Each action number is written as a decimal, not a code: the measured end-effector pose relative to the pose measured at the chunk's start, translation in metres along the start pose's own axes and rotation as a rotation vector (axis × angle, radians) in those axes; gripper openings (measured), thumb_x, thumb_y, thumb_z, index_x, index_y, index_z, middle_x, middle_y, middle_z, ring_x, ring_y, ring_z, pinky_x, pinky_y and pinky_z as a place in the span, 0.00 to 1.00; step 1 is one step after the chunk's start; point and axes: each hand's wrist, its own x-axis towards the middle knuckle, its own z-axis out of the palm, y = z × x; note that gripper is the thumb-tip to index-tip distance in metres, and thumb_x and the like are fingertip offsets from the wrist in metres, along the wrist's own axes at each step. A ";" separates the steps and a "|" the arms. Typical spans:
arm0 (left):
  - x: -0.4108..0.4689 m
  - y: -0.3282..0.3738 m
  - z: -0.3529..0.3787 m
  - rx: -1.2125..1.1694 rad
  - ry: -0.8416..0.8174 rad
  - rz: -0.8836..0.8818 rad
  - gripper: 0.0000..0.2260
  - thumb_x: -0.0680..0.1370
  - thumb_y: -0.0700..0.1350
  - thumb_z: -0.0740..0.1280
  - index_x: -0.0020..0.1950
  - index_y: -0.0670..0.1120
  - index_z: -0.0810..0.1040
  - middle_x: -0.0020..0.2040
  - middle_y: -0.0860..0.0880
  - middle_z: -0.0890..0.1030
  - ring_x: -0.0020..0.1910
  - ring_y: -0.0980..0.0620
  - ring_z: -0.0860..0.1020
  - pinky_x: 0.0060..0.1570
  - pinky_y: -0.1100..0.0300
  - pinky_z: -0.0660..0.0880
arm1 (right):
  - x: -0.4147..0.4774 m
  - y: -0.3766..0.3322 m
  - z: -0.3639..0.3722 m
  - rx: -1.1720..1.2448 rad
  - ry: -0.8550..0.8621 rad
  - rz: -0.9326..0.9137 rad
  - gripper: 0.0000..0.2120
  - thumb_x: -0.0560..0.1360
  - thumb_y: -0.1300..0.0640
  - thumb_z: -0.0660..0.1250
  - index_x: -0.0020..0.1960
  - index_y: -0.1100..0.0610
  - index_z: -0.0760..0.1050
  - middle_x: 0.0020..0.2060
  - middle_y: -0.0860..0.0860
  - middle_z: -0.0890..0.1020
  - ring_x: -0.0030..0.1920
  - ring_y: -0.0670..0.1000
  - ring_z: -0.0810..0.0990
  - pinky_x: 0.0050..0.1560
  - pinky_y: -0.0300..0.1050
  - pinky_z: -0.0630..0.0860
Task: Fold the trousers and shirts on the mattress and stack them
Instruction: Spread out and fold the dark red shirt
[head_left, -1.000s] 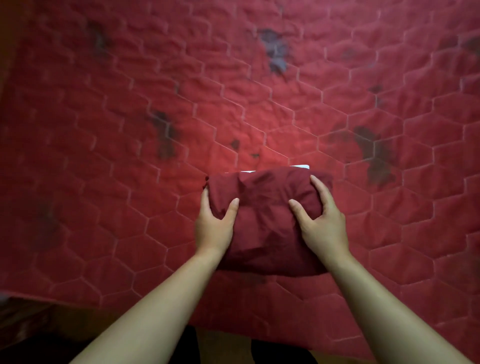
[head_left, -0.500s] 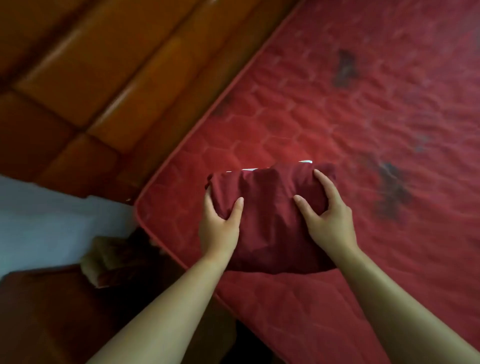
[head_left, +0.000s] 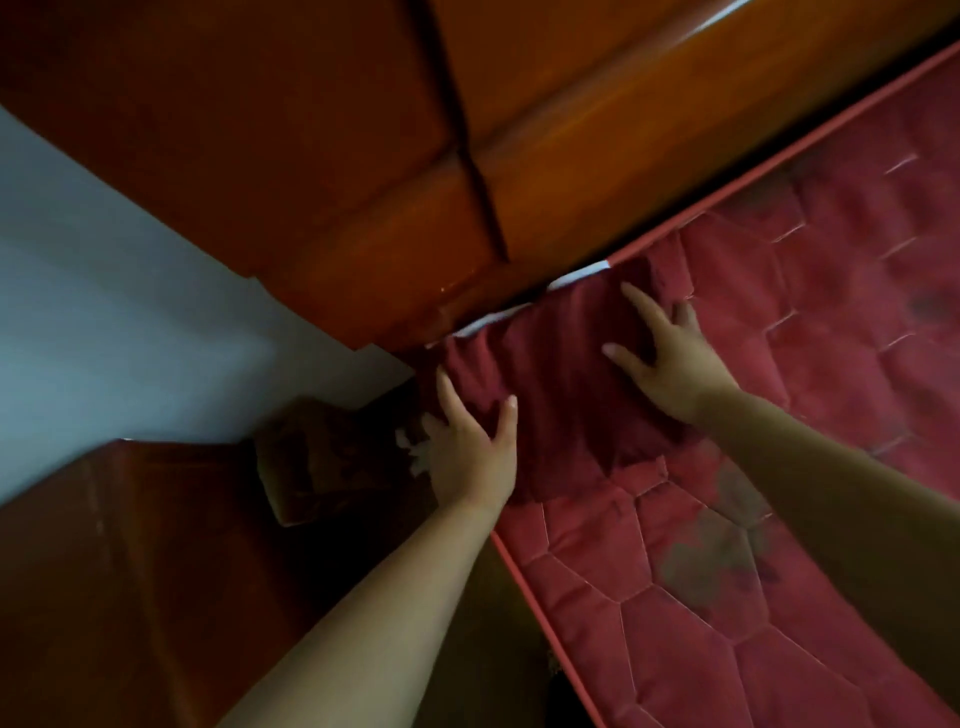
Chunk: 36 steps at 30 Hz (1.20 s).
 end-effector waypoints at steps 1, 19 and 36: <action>0.004 -0.008 0.005 0.111 -0.026 -0.035 0.37 0.75 0.64 0.59 0.76 0.54 0.43 0.73 0.40 0.56 0.67 0.38 0.67 0.57 0.49 0.71 | 0.002 0.009 0.009 -0.096 -0.043 0.039 0.33 0.74 0.42 0.63 0.75 0.43 0.53 0.72 0.59 0.56 0.70 0.60 0.62 0.69 0.52 0.63; -0.033 0.035 -0.036 0.710 -0.068 0.668 0.29 0.75 0.67 0.45 0.74 0.58 0.55 0.75 0.48 0.60 0.74 0.41 0.56 0.63 0.32 0.59 | -0.086 -0.041 -0.015 -0.315 0.073 -0.004 0.35 0.74 0.34 0.52 0.75 0.51 0.54 0.75 0.53 0.54 0.74 0.61 0.53 0.68 0.68 0.58; -0.418 0.228 -0.173 0.619 -0.052 1.183 0.33 0.74 0.69 0.42 0.75 0.56 0.57 0.74 0.48 0.64 0.74 0.45 0.58 0.66 0.34 0.57 | -0.505 -0.092 -0.311 -0.333 0.461 0.070 0.35 0.73 0.33 0.47 0.74 0.52 0.59 0.74 0.52 0.60 0.74 0.56 0.57 0.70 0.63 0.59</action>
